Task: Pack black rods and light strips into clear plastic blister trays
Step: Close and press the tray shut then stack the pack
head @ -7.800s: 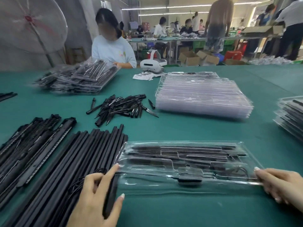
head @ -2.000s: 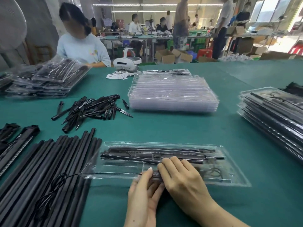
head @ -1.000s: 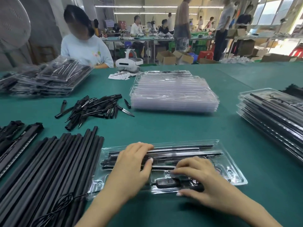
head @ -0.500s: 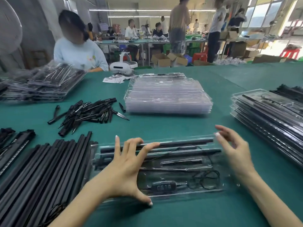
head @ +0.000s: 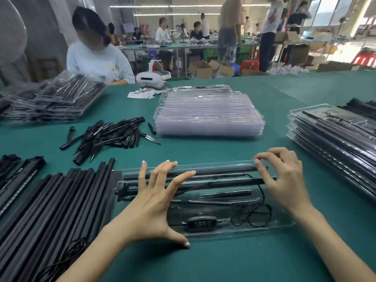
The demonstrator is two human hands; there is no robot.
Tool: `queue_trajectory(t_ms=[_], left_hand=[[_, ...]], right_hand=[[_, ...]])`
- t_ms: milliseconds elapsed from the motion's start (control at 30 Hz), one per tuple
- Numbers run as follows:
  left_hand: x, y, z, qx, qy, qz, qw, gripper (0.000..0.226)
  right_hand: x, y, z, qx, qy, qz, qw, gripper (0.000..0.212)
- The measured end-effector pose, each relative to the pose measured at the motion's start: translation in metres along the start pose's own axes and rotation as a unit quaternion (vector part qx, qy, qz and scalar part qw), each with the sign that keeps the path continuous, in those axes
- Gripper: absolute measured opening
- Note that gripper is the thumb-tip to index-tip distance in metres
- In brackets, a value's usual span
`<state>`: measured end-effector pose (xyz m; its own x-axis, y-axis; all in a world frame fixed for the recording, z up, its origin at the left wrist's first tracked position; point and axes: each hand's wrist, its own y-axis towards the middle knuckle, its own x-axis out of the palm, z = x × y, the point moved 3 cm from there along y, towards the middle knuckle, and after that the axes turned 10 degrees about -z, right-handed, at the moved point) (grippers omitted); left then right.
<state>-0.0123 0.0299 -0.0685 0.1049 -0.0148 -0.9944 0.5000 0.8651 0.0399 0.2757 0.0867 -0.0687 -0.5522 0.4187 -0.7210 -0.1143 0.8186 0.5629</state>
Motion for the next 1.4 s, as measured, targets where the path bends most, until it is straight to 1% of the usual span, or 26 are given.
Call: queue_trajectory(t_ms=[133,233,300,367,400,467,533,600,667,733,800,833,867,900,933,967,1000,1033,1067,1100,1133,1167,1233,1300,1367,1400], left_hand=[[0.008,0.008,-0.01,0.008,-0.051,-0.05,0.997,0.124],[0.016,0.011,-0.017,0.015,-0.096,-0.096,0.991,0.112],[0.02,0.012,-0.019,0.02,-0.095,-0.109,0.989,0.096],[0.022,0.013,-0.019,0.025,-0.095,-0.111,0.989,0.067],[0.023,0.014,-0.019,0.025,-0.09,-0.11,0.99,0.054],[0.025,0.015,-0.017,0.023,-0.047,-0.115,0.992,0.042],[0.027,0.015,-0.017,0.018,-0.021,-0.134,0.991,0.043],[0.03,0.015,-0.016,0.009,-0.025,-0.142,0.989,0.044],[0.033,0.015,-0.012,-0.003,-0.028,-0.133,0.991,0.047],[0.034,0.013,-0.005,-0.016,-0.04,-0.112,0.993,0.05],[0.029,0.012,0.0,-0.023,-0.075,-0.089,0.993,0.05],[0.023,0.01,0.002,-0.026,-0.123,-0.062,0.99,0.046],[0.015,0.005,0.007,-0.021,-0.188,-0.003,0.982,0.04],[0.007,-0.002,0.014,-0.015,-0.256,0.075,0.964,0.03],[0.0,-0.011,0.022,-0.026,-0.335,0.149,0.93,0.022],[-0.004,-0.022,0.032,-0.057,-0.434,0.204,0.875,0.019],[-0.001,-0.031,0.041,-0.12,-0.565,0.228,0.784,0.018],[0.006,-0.036,0.052,-0.185,-0.707,0.215,0.648,0.02],[0.02,-0.038,0.064,-0.241,-0.81,0.163,0.51,0.023],[0.03,-0.04,0.077,-0.279,-0.864,0.103,0.406,0.024],[0.037,-0.04,0.086,-0.291,-0.882,0.063,0.366,0.02],[0.038,-0.037,0.09,-0.303,-0.885,0.045,0.351,0.015],[0.037,-0.027,0.088,-0.315,-0.882,0.095,0.337,0.018],[0.031,-0.02,0.082,-0.307,-0.873,0.16,0.344,0.015],[0.029,-0.016,0.082,-0.304,-0.866,0.182,0.352,0.008],[0.032,-0.016,0.083,-0.312,-0.862,0.19,0.352,0.01]], right_hand=[[0.011,0.001,0.007,0.03,-0.02,-0.062,0.997,0.008],[0.022,-0.001,0.014,0.07,-0.039,-0.176,0.981,0.014],[0.021,-0.002,0.015,0.09,-0.026,-0.22,0.971,0.019],[0.017,-0.004,0.008,0.086,-0.059,-0.22,0.97,0.024],[0.016,-0.006,-0.001,0.07,-0.077,-0.22,0.97,0.027],[0.016,-0.011,-0.03,-0.006,-0.063,-0.236,0.97,0.032],[0.021,-0.023,-0.063,-0.127,-0.057,-0.283,0.949,0.035],[0.027,-0.04,-0.084,-0.212,-0.11,-0.312,0.92,0.044],[0.032,-0.055,-0.09,-0.221,-0.145,-0.337,0.903,0.056],[0.035,-0.065,-0.09,-0.219,-0.166,-0.341,0.899,0.064],[0.037,-0.064,-0.091,-0.229,-0.177,-0.319,0.902,0.058],[0.037,-0.062,-0.092,-0.237,-0.178,-0.307,0.904,0.053],[0.037,-0.061,-0.093,-0.245,-0.177,-0.296,0.906,0.049],[0.039,-0.06,-0.093,-0.262,-0.179,-0.274,0.908,0.048],[0.04,-0.06,-0.094,-0.271,-0.182,-0.257,0.909,0.05],[0.041,-0.06,-0.094,-0.279,-0.181,-0.241,0.912,0.055],[0.041,-0.058,-0.095,-0.28,-0.181,-0.229,0.915,0.06],[0.043,-0.057,-0.096,-0.285,-0.181,-0.215,0.917,0.064],[0.043,-0.055,-0.1,-0.286,-0.185,-0.208,0.917,0.067],[0.043,-0.053,-0.104,-0.293,-0.19,-0.193,0.917,0.069],[0.042,-0.049,-0.107,-0.293,-0.191,-0.189,0.917,0.069],[0.041,-0.046,-0.109,-0.299,-0.184,-0.179,0.919,0.07],[0.037,-0.045,-0.112,-0.316,-0.165,-0.164,0.92,0.067],[0.035,-0.052,-0.118,-0.343,-0.156,-0.152,0.914,0.058],[0.032,-0.057,-0.125,-0.355,-0.165,-0.14,0.909,0.051],[0.029,-0.059,-0.128,-0.352,-0.17,-0.128,0.911,0.05]])
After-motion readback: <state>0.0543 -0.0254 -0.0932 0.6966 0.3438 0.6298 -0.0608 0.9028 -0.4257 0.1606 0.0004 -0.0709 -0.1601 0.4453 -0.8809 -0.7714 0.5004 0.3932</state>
